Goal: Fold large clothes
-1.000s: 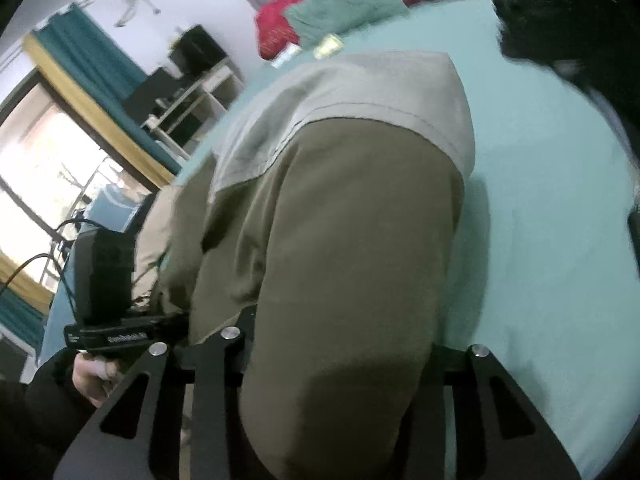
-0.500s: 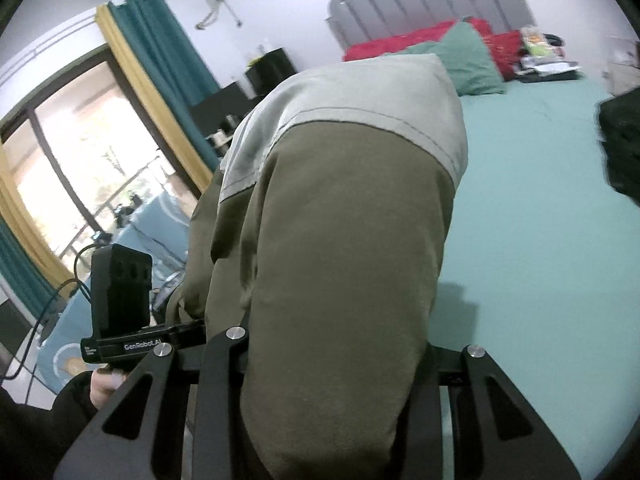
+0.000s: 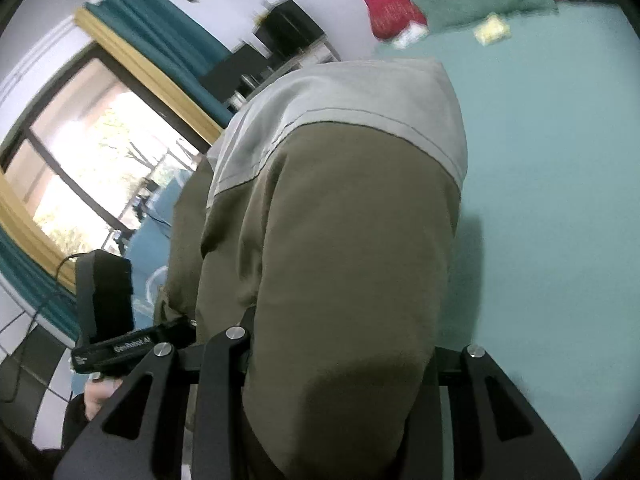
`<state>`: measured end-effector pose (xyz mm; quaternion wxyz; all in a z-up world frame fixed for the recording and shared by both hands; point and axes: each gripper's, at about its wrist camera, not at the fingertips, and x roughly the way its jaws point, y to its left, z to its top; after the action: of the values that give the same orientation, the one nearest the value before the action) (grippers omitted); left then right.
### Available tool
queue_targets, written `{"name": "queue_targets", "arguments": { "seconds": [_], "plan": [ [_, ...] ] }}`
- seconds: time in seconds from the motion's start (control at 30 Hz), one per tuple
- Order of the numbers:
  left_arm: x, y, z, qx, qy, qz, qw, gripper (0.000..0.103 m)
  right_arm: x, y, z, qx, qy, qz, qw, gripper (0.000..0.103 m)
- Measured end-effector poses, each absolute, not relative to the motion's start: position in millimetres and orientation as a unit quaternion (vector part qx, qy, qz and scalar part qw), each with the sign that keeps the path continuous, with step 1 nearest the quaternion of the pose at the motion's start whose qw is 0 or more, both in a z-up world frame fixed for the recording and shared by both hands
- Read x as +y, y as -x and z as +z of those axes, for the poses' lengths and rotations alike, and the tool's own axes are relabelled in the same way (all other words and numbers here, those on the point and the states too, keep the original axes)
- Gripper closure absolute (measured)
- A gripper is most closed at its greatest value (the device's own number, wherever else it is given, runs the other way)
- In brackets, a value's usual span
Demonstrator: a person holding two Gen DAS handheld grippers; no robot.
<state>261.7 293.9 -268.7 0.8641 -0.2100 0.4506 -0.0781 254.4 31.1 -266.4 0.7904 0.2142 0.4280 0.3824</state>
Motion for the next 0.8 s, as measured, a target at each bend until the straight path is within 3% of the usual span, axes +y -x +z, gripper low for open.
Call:
{"name": "queue_targets", "arguments": {
  "seconds": [0.07,0.17,0.43,0.6,0.73,0.8],
  "plan": [
    [309,-270,-293,0.48,0.219,-0.052,0.848,0.078,47,-261,-302,0.47,-0.205,0.359,0.78,0.068],
    [323,-276,-304,0.481,0.241,-0.038,0.842,0.067,51,-265,-333,0.495,-0.186,0.32,0.786,0.06],
    [285,-270,-271,0.457,0.186,0.004,0.87,0.063,46,-255,-328,0.488,-0.125,0.305,0.808,0.039],
    [287,-246,-261,0.445,0.187,0.036,0.875,0.06,31,-254,-317,0.497,-0.125,0.293,0.807,0.032],
    [280,-216,-248,0.437,0.172,0.06,0.881,0.06,24,-247,-302,0.503,-0.099,0.27,0.815,0.01],
    [280,-206,-242,0.436,0.174,0.071,0.88,0.06,14,-237,-293,0.498,-0.088,0.266,0.821,0.007]
  ]
}}
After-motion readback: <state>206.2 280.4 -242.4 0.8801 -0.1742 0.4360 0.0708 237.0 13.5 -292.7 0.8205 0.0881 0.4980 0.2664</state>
